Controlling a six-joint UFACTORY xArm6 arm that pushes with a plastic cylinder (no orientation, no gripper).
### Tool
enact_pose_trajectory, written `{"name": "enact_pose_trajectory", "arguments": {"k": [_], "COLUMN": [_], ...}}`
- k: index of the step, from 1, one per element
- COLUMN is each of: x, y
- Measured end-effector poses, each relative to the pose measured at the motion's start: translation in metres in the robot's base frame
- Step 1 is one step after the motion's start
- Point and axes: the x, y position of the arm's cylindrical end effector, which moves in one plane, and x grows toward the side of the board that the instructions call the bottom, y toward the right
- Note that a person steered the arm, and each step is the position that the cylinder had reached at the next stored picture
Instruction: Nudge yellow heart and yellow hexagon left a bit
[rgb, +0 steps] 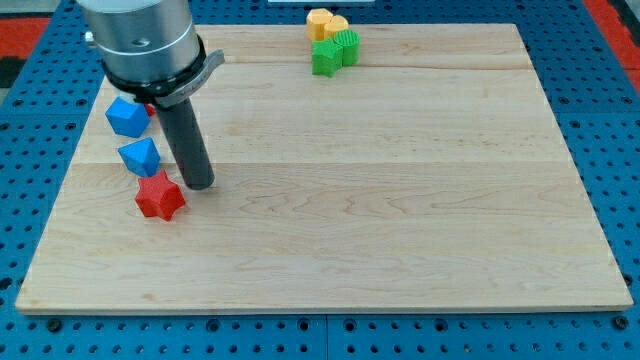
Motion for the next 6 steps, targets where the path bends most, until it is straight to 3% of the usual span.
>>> {"name": "enact_pose_trajectory", "arguments": {"k": [4,5,6], "x": [-0.194,-0.237,-0.262], "y": [0.222,0.229,0.191]}}
